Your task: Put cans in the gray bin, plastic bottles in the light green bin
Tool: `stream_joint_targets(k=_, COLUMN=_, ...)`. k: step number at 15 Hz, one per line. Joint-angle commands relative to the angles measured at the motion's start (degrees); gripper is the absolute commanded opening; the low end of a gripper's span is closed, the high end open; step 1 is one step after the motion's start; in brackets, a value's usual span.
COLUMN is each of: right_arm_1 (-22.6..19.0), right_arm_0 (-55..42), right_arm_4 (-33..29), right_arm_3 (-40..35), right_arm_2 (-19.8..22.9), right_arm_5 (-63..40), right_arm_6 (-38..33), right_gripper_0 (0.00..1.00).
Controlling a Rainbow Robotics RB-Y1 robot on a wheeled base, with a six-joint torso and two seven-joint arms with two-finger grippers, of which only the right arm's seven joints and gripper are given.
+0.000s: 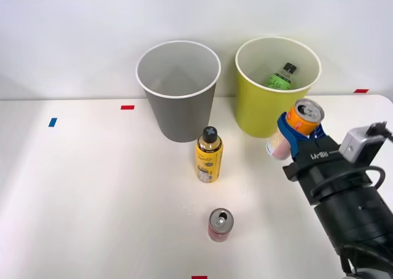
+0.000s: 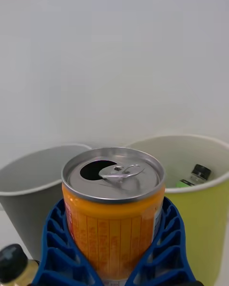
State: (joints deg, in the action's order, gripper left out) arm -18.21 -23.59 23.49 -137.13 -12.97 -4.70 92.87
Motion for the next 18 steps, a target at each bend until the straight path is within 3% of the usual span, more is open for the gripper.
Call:
stream_joint_targets(k=1, right_arm_1=0.0, right_arm_0=4.5, right_arm_4=0.9, right_arm_3=-2.4, right_arm_2=-0.4, right_arm_5=-1.9, right_arm_6=-2.6, right_gripper_0=0.00)
stream_joint_targets(k=4, right_arm_1=-1.2, right_arm_0=10.1, right_arm_4=2.3, right_arm_3=-2.4, right_arm_2=-1.2, right_arm_5=-3.3, right_arm_6=-3.9, right_gripper_0=0.00)
stream_joint_targets(k=9, right_arm_1=-4.0, right_arm_0=25.9, right_arm_4=11.0, right_arm_3=-0.8, right_arm_2=0.4, right_arm_5=-12.0, right_arm_6=-5.9, right_gripper_0=0.00)
stream_joint_targets(k=16, right_arm_1=-0.9, right_arm_0=46.8, right_arm_4=12.5, right_arm_3=19.4, right_arm_2=-2.4, right_arm_5=-11.3, right_arm_6=-5.9, right_gripper_0=0.00)
stream_joint_targets(k=18, right_arm_1=-0.1, right_arm_0=51.6, right_arm_4=11.8, right_arm_3=26.7, right_arm_2=-5.3, right_arm_5=-7.3, right_arm_6=-5.7, right_gripper_0=0.00)
